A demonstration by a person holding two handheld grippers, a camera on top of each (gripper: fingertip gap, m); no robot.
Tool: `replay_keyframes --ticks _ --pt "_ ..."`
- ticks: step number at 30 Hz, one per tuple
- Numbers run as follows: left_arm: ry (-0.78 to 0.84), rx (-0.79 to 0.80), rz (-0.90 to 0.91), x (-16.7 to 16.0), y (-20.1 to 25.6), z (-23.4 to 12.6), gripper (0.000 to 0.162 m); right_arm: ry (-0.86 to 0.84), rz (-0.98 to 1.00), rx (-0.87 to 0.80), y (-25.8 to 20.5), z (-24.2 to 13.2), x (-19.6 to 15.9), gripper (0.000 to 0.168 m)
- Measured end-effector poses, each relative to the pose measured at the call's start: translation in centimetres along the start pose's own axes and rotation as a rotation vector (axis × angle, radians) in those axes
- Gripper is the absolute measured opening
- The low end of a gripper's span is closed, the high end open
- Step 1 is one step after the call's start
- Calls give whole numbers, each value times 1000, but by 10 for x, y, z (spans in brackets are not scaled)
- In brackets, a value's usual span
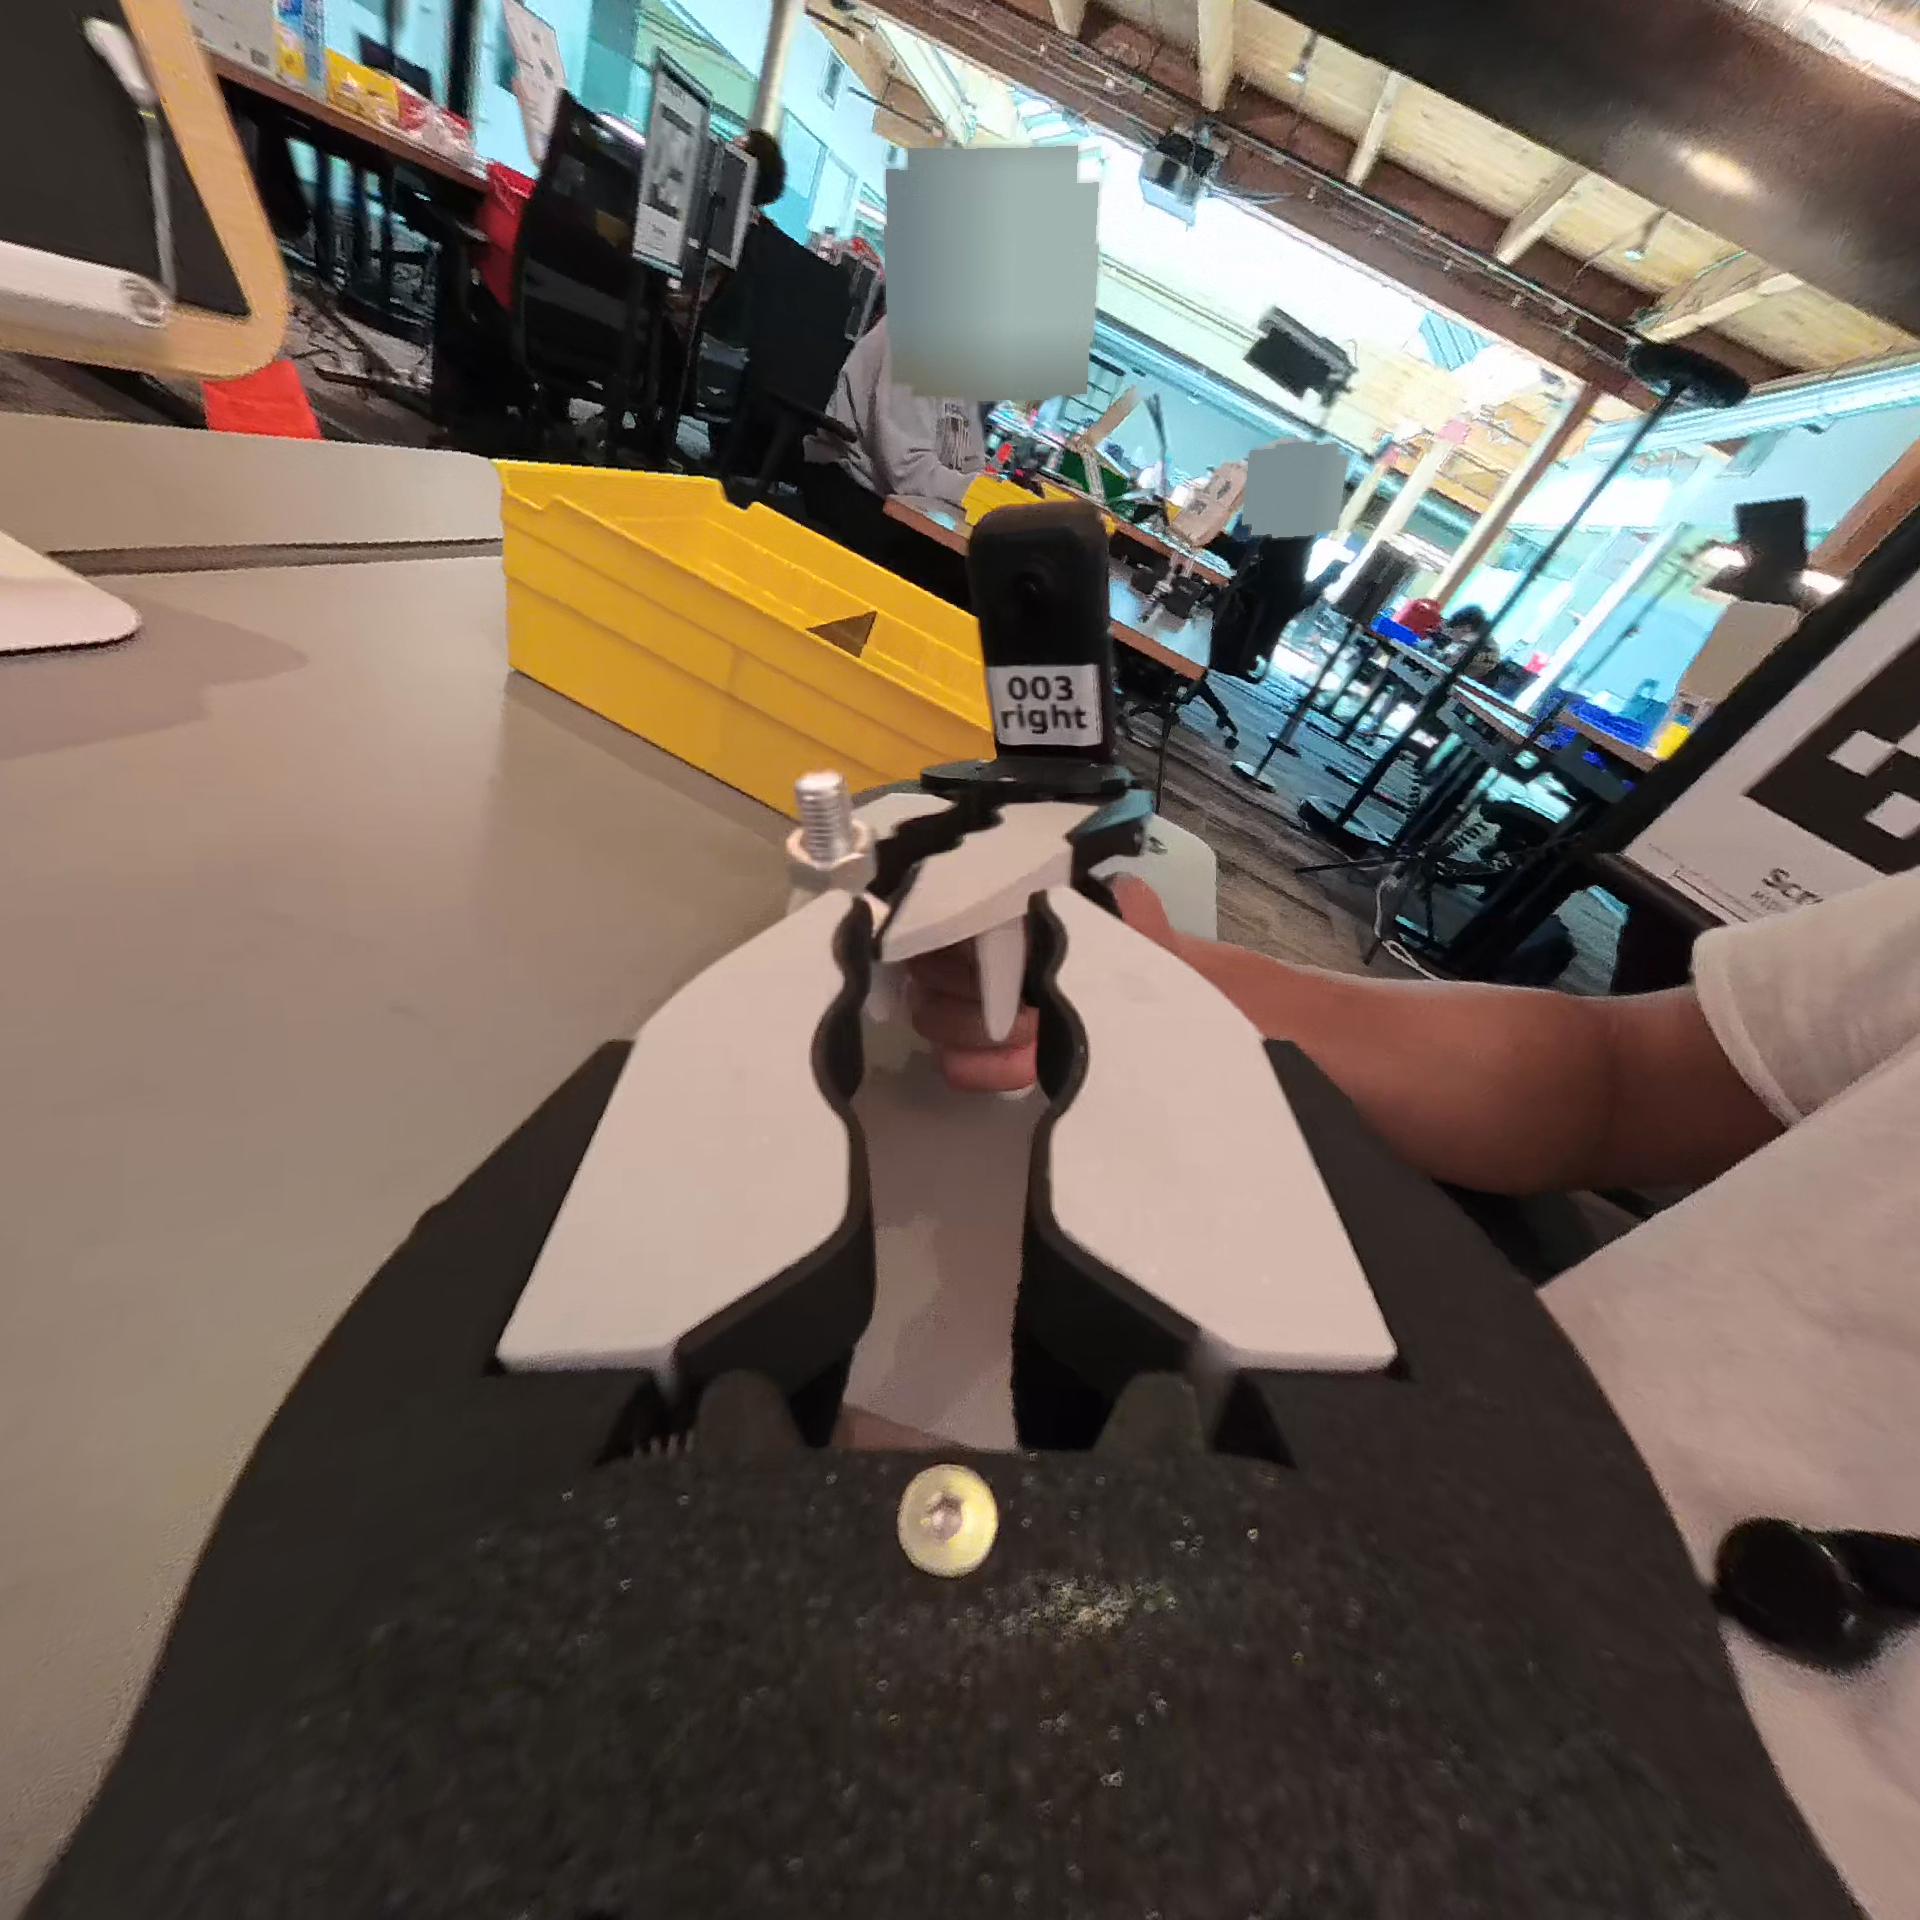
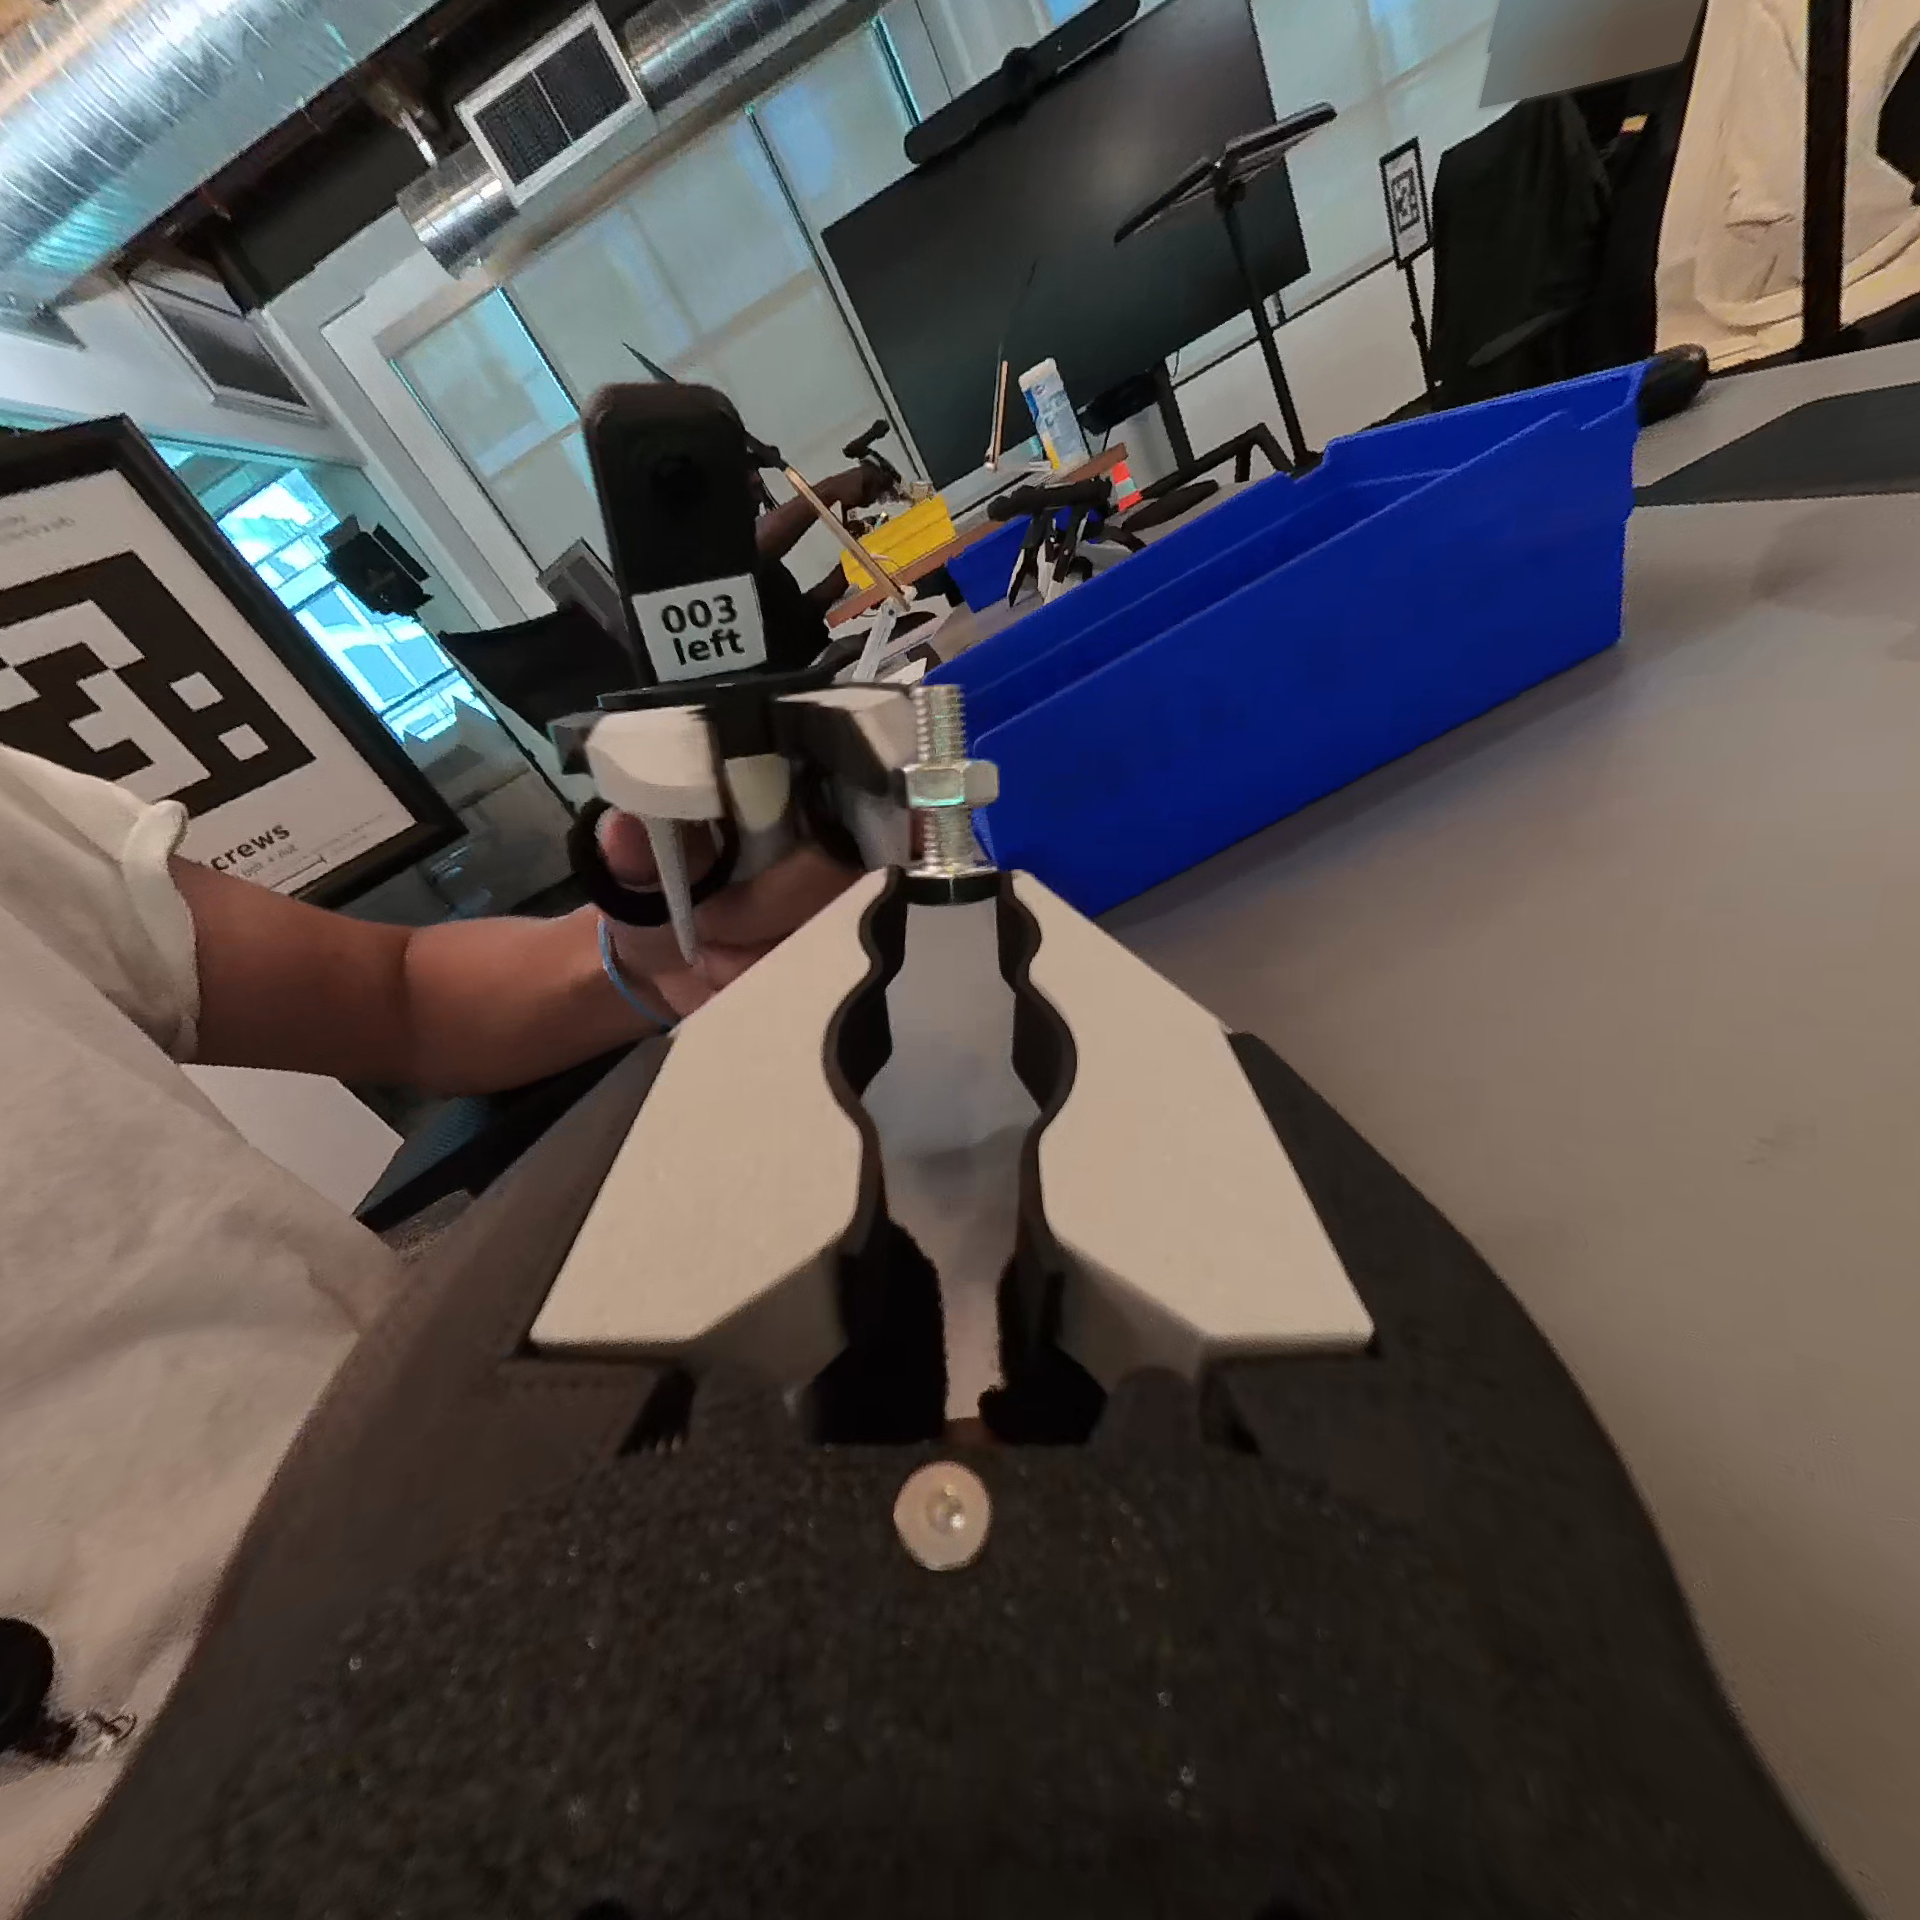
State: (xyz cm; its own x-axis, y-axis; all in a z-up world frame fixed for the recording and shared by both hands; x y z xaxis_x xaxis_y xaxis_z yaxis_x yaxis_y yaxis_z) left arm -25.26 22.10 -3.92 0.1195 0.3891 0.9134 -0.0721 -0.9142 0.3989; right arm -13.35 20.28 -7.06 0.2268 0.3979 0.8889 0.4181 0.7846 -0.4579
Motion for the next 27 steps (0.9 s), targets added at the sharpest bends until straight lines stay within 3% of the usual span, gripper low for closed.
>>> replay_keyframes --ticks 2,4,5,11,12,13,20,27 --pt "41 41 -6 1 -5 2 33 -6 -19 14 -5 4 -2 17" --pt "91 70 -24 4 -7 5 57 6 -20 37 -12 13 -3 17" --pt "93 58 -28 3 -6 8 59 16 -23 35 -14 16 -3 17" --pt "84 44 15 3 6 9 59 76 -5 -13 -4 10 4 17" --pt "95 30 28 4 8 6 53 95 8 -28 -1 6 7 17" --pt "109 22 31 6 9 4 36 96 12 -33 1 2 8 17" --pt "94 78 -3 3 1 9 59 56 7 11 -7 9 3 17" --pt "78 40 34 5 9 9 63 57 15 27 -7 10 3 16"
Point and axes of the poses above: each gripper's, where its closed fingertips meet, z out along the fingers, x out of its top, y = z × x across the jaws, the point moved 6 cm from there along -z, back along the fingers, and after that the axes turned 3 degrees about -y, right-handed, at the moved point
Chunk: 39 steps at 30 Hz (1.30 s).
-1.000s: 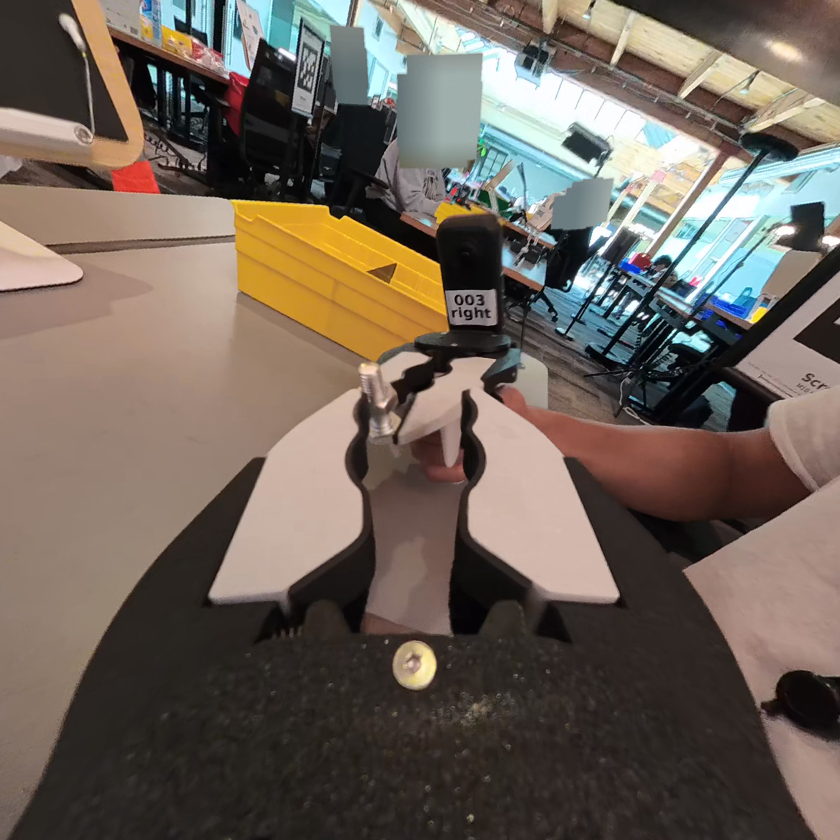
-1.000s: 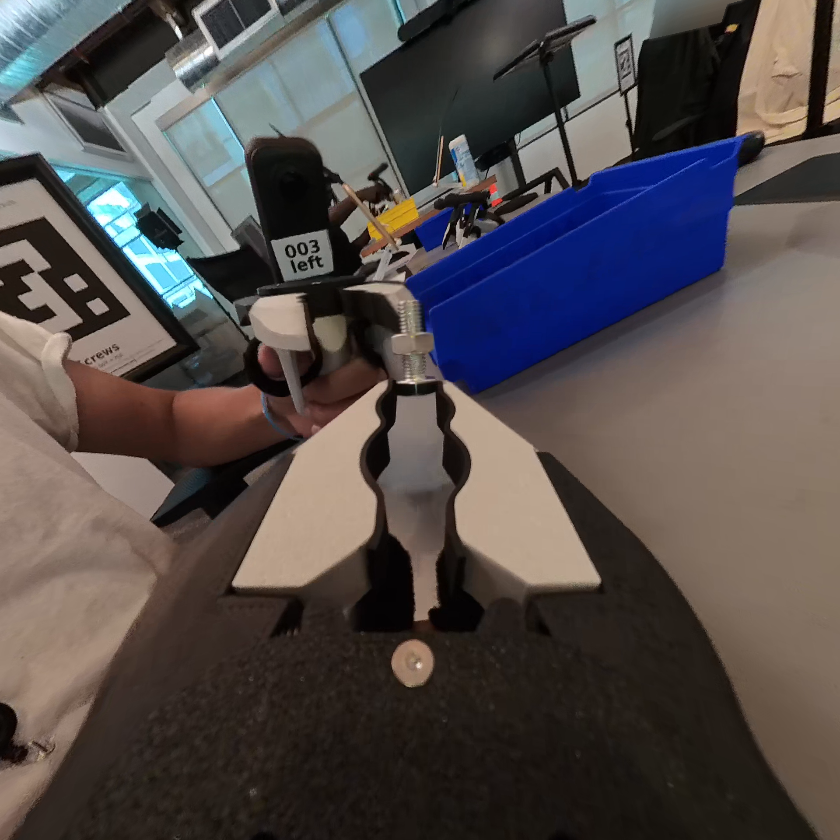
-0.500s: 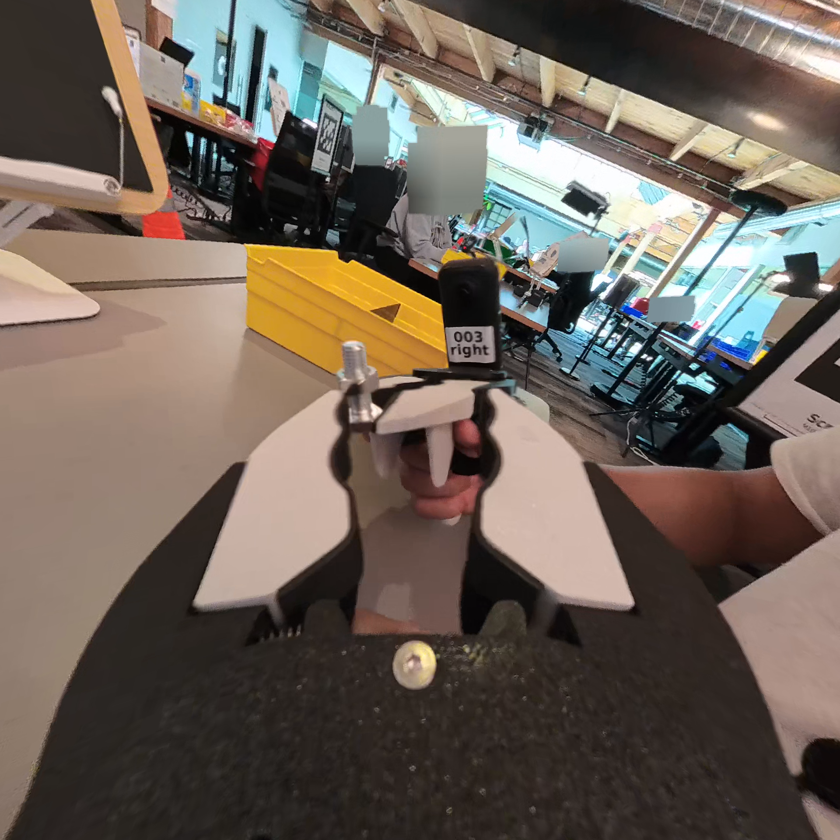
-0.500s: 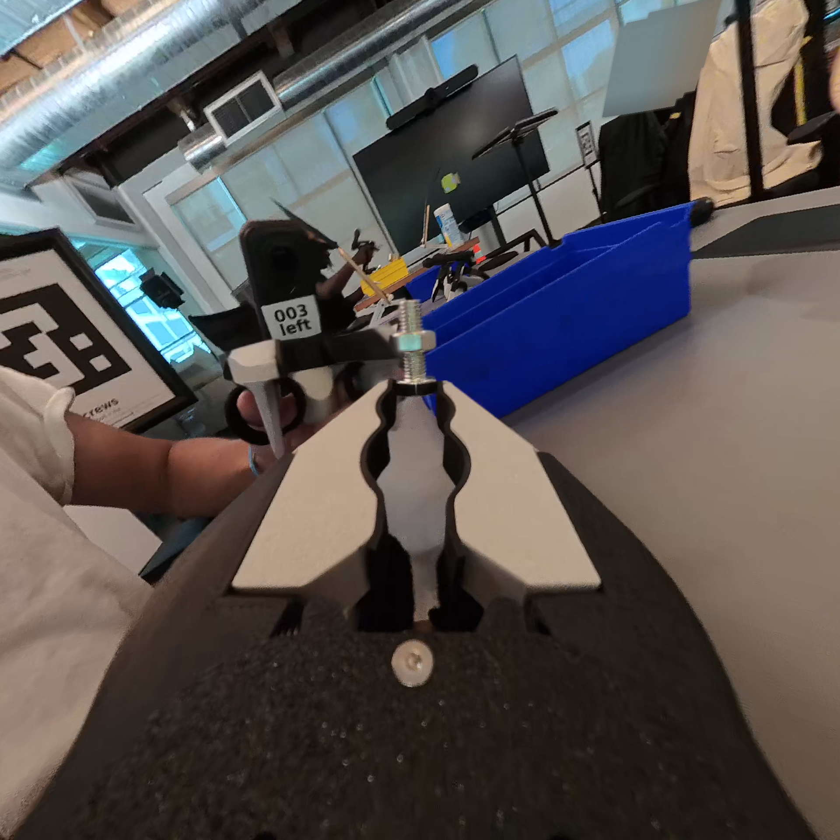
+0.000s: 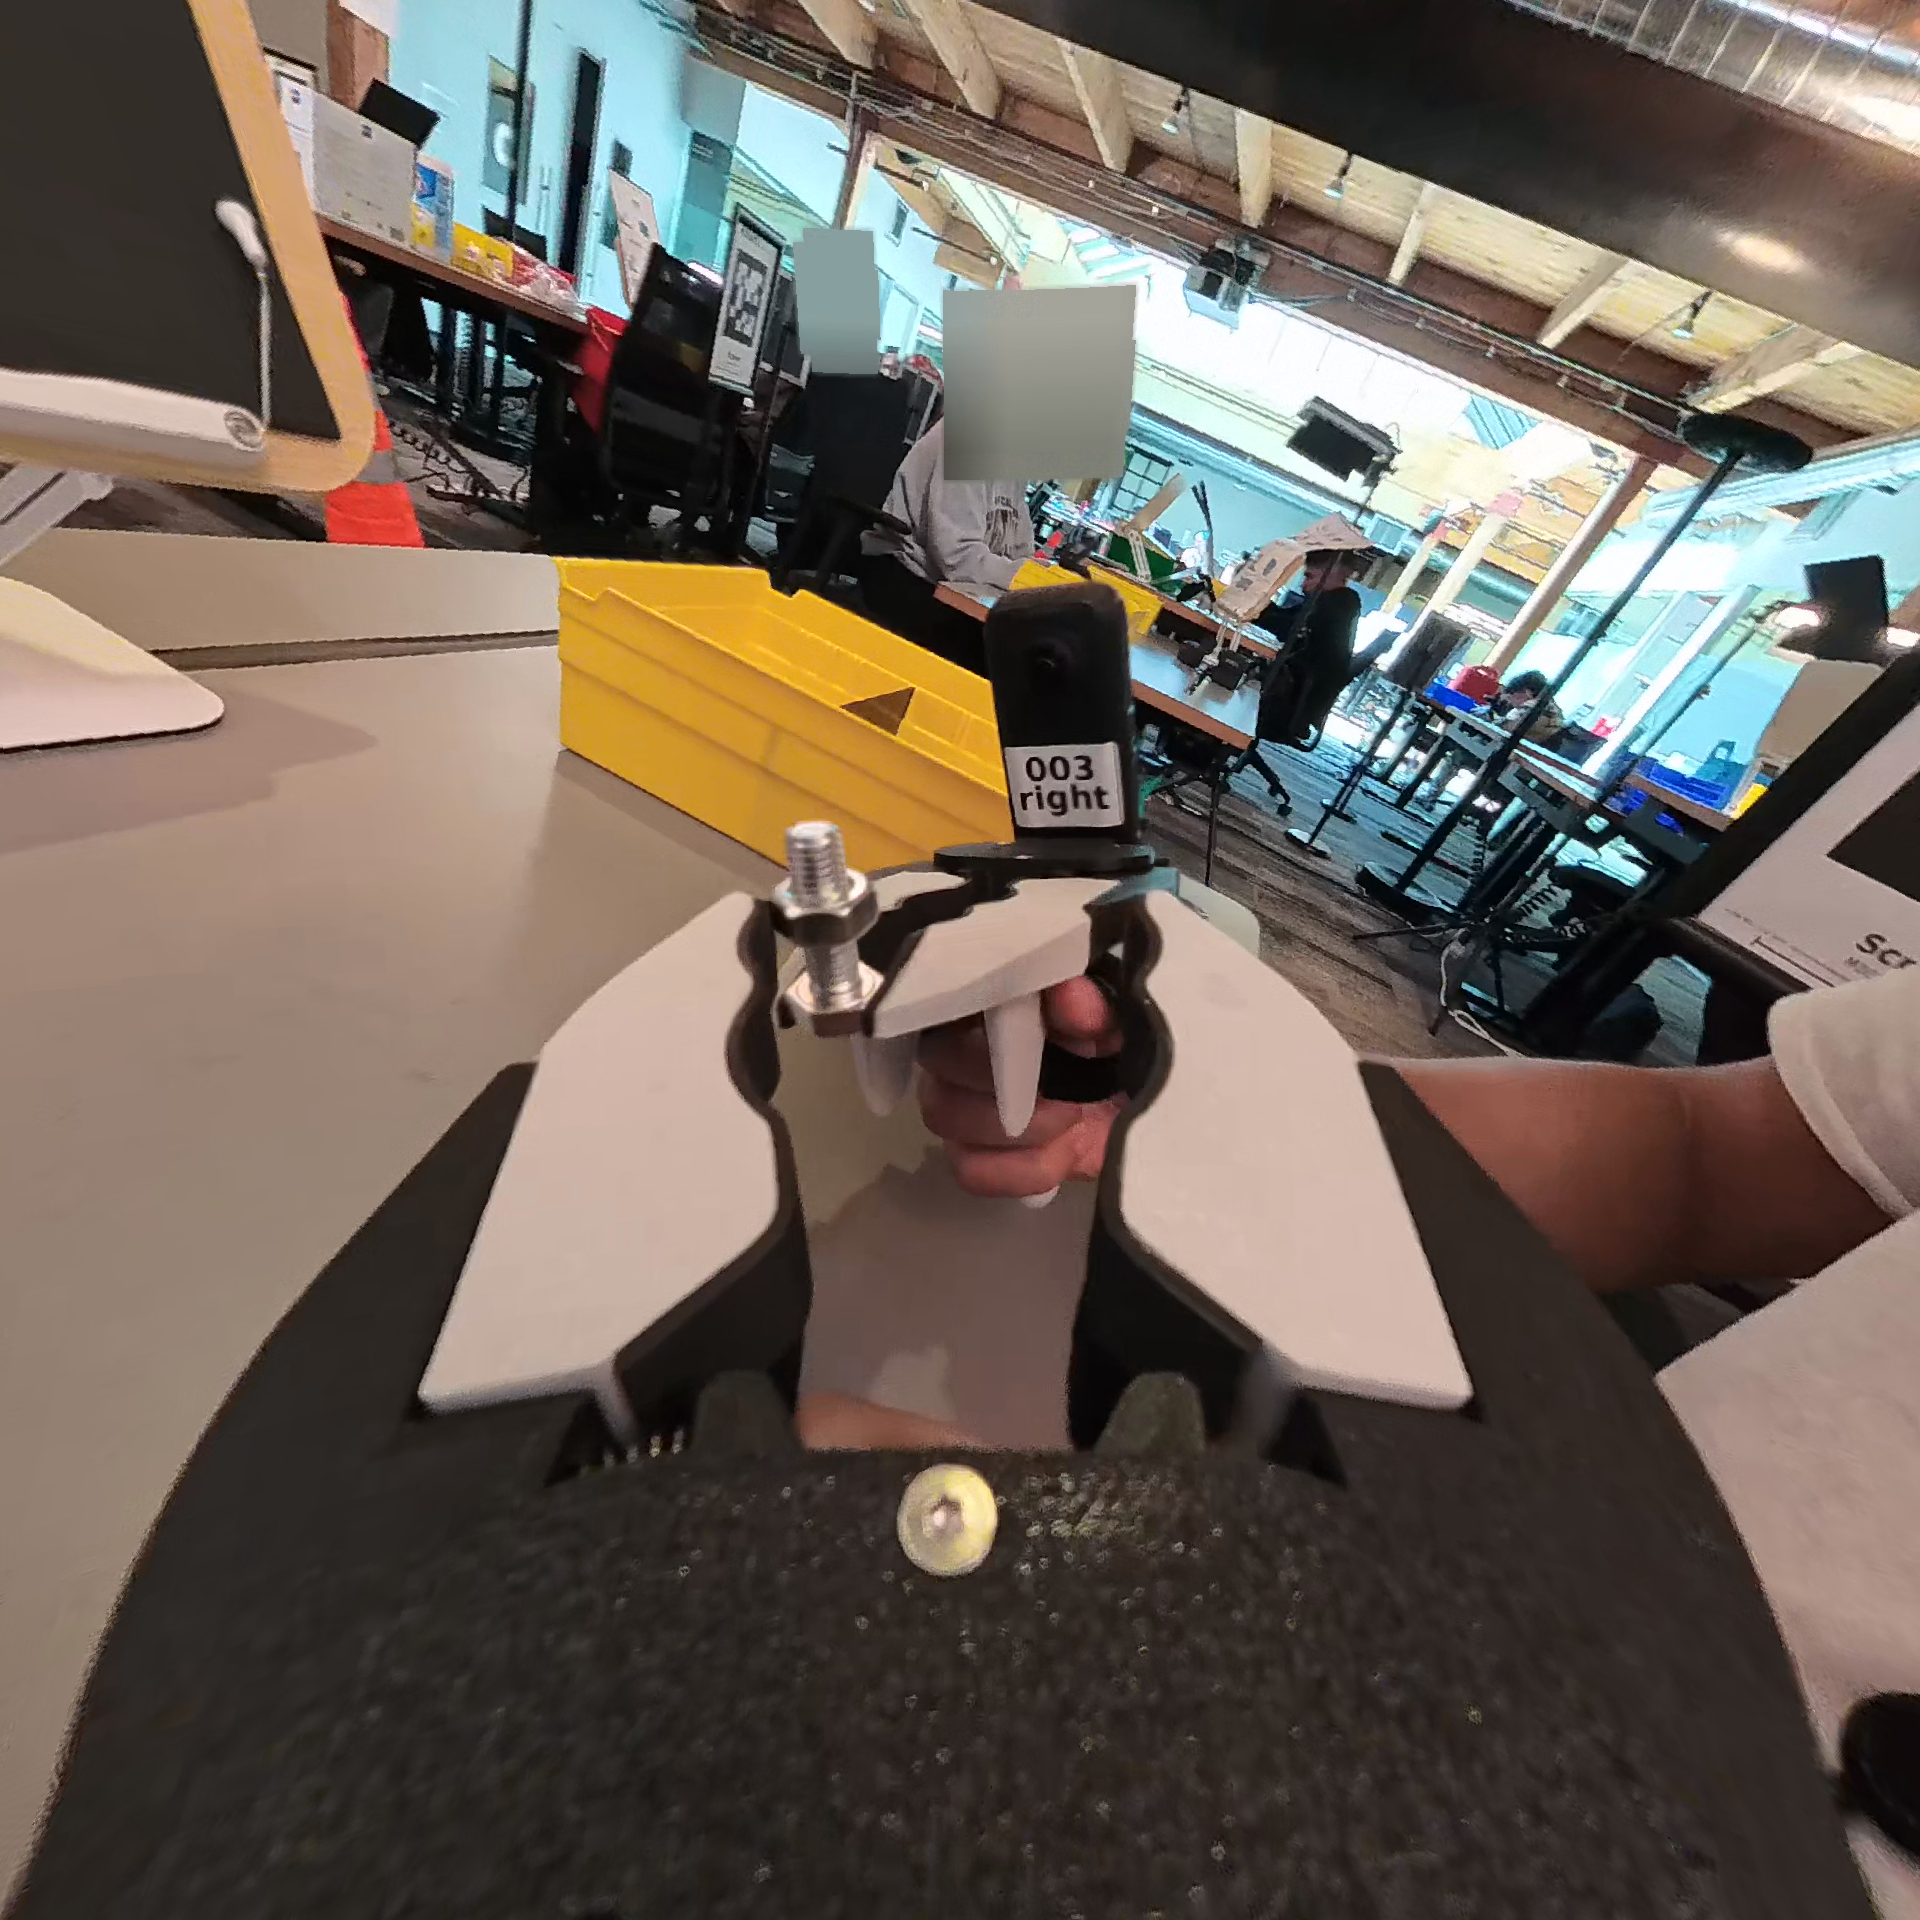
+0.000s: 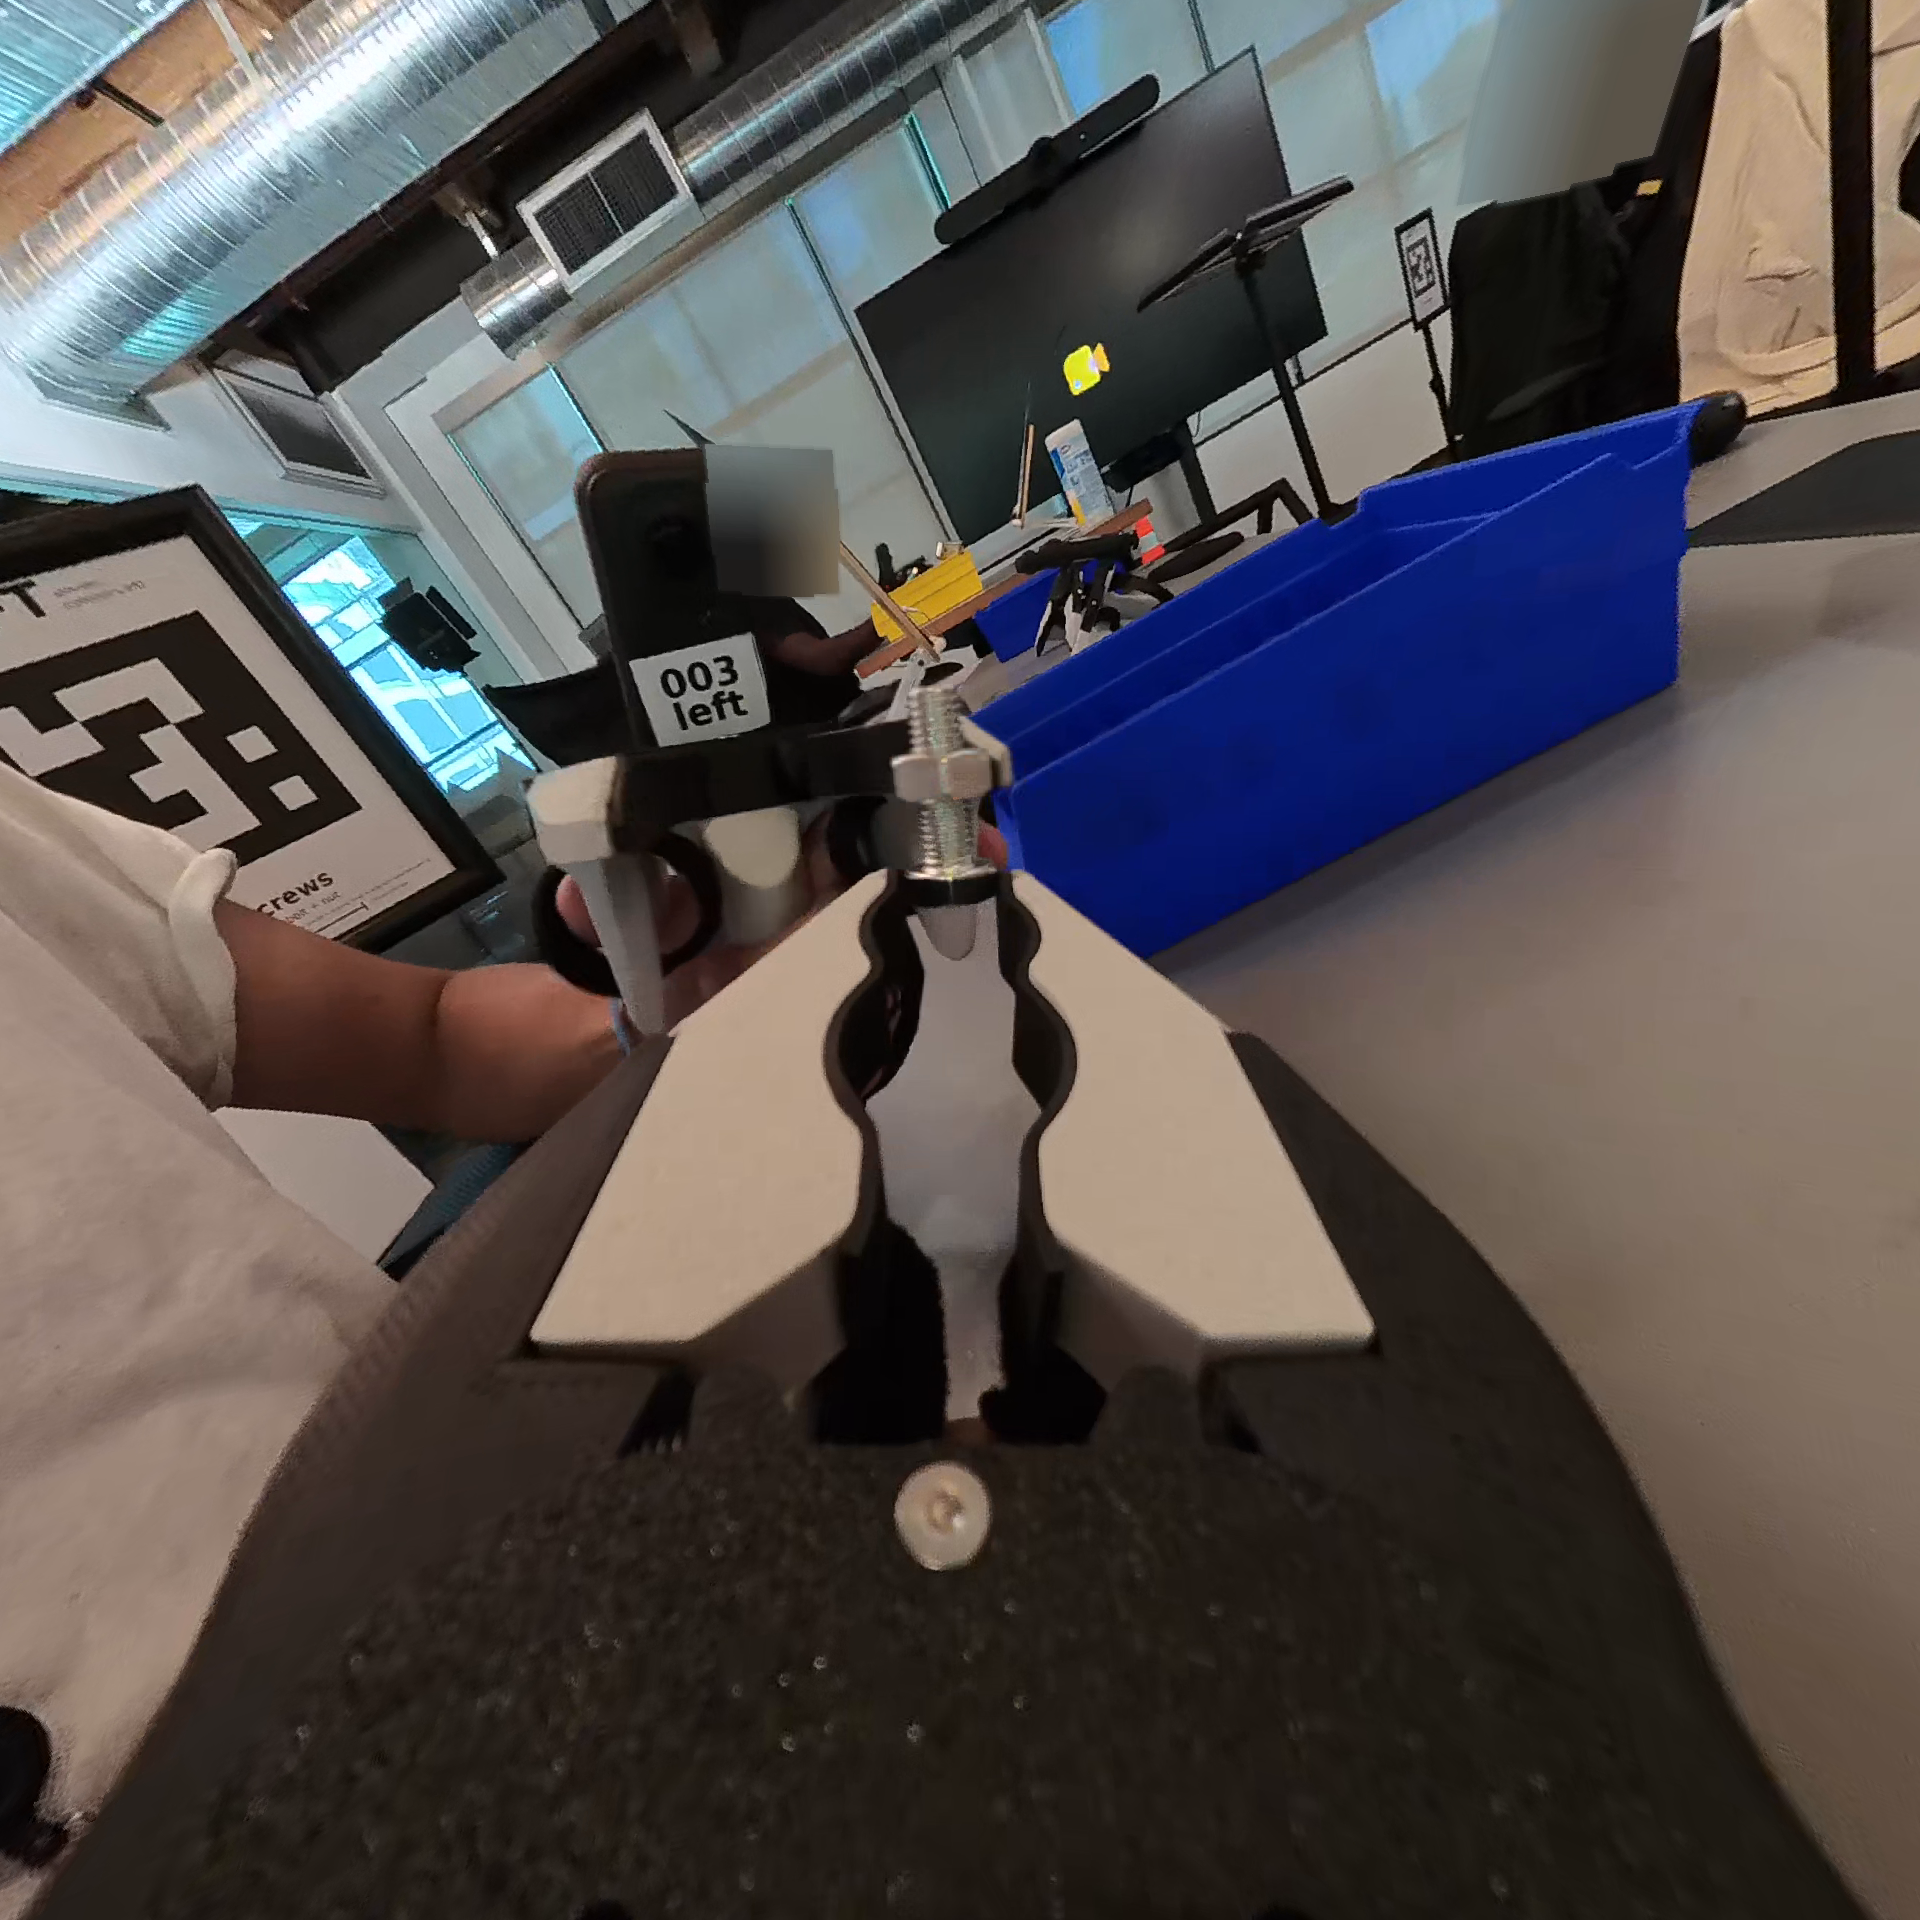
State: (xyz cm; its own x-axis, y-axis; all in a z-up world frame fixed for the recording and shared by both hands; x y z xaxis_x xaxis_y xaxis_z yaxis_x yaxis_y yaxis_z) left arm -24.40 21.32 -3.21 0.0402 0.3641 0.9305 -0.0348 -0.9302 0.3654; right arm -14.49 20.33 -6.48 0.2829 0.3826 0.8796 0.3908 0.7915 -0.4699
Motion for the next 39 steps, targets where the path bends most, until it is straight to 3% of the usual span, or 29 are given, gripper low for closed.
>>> replay_keyframes --ticks 1,3,10,19,23,24,29,36,37,38,39 --pt "9 -20 5 2 0 -3 59 16 1 -19 2 -2 2 17" --pt "48 -72 -6 7 1 -9 28 41 19 -46 7 -8 6 17" --pt "-4 41 0 0 -11 0 71 8 8 0 -1 1 1 17" --pt "-22 -10 34 0 0 2 64 5 -9 -11 -2 3 0 17" --pt "22 -64 62 7 3 -10 32 41 2 -61 7 -12 8 17" --pt "30 -33 59 8 1 -10 47 45 5 -56 7 -13 9 17" --pt "19 15 28 4 -7 -2 67 5 1 -14 -3 0 1 17" --pt "5 -18 45 3 0 -1 62 -4 -3 -8 -4 4 -1 17" --pt "14 -29 48 5 -1 -5 57 12 -4 -23 -2 1 1 17" --pt "22 -64 60 7 1 -9 39 23 2 -54 2 -3 3 17" --pt "34 -77 57 8 1 -12 36 25 6 -69 5 -6 5 17"
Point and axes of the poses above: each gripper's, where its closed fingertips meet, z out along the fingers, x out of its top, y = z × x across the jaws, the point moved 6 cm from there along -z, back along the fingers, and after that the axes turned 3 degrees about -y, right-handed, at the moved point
